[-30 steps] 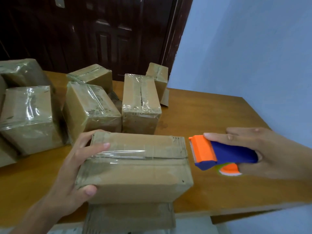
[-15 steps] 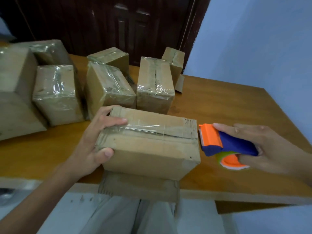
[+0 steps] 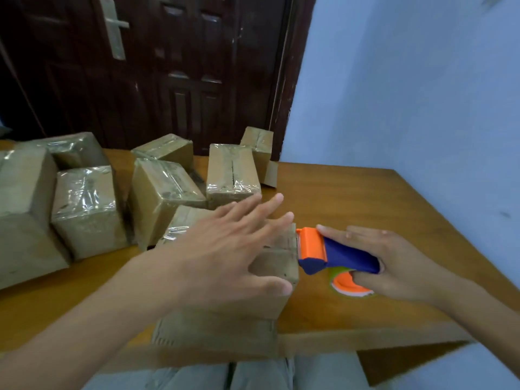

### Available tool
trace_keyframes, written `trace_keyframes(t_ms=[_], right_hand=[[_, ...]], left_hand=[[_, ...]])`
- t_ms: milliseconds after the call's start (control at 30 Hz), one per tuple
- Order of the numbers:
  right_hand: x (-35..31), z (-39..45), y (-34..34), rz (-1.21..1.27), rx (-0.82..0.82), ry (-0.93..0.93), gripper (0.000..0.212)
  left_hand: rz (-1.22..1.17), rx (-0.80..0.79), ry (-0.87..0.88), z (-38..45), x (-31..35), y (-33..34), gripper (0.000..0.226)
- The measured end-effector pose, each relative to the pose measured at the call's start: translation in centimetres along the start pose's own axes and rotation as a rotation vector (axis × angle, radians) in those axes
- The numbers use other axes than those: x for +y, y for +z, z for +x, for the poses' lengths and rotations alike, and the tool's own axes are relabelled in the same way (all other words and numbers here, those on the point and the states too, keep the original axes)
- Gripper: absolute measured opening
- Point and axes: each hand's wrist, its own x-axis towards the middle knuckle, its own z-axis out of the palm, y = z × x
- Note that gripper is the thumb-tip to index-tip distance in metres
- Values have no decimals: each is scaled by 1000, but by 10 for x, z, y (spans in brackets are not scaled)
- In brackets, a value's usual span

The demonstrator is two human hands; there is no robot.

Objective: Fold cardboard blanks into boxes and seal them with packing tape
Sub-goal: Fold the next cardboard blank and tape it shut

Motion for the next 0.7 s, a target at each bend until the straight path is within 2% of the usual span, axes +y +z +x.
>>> trace_keyframes(t_ms=[100, 233, 400, 700], right_hand=[[-6, -9, -3, 34, 11, 28, 82], [-7, -25, -13, 201, 86, 82, 94], [-2, -28, -27, 115, 50, 50, 96], [1, -30, -8, -18, -34, 13, 79]], left_hand=[[-3, -69, 39, 17, 1, 15, 97], [22, -32, 82, 18, -2, 20, 90], [1, 1, 120, 20, -1, 23, 89], [-20, 43, 149, 21, -5, 26, 88]])
